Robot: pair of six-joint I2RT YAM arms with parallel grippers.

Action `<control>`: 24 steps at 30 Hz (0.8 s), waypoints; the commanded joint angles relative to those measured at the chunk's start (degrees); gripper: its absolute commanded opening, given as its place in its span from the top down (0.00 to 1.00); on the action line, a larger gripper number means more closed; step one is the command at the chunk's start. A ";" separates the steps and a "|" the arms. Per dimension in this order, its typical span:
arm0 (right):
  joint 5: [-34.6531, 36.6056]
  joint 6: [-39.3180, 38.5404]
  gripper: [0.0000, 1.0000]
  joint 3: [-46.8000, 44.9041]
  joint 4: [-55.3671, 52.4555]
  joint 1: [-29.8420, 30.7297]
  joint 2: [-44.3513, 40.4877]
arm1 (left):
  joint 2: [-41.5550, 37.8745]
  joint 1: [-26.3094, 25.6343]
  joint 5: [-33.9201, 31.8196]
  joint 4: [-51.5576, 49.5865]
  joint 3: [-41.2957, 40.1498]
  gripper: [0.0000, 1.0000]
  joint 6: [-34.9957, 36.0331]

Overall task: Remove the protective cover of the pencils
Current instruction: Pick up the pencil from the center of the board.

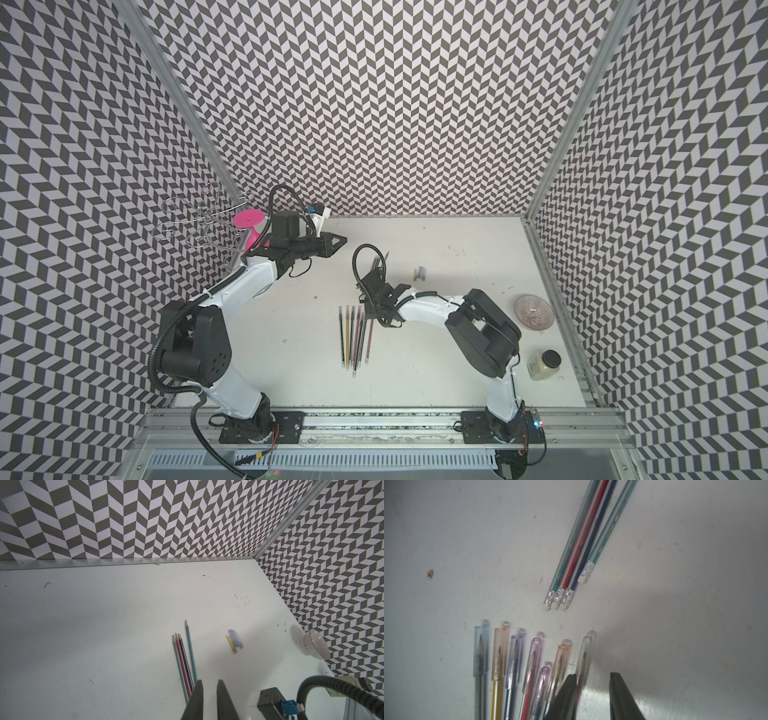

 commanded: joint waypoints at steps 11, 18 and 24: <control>1.35 -0.18 0.72 2.22 -0.75 0.79 5.18 | -1.07 0.67 1.45 2.04 -0.93 0.84 -0.91; 5.79 0.76 0.82 -0.31 -2.44 0.86 3.26 | -1.09 0.72 1.62 1.99 -0.93 0.84 -0.90; 7.93 1.28 0.91 -6.38 -1.43 -2.25 -2.55 | -0.56 0.26 3.30 2.17 -1.36 0.84 -0.69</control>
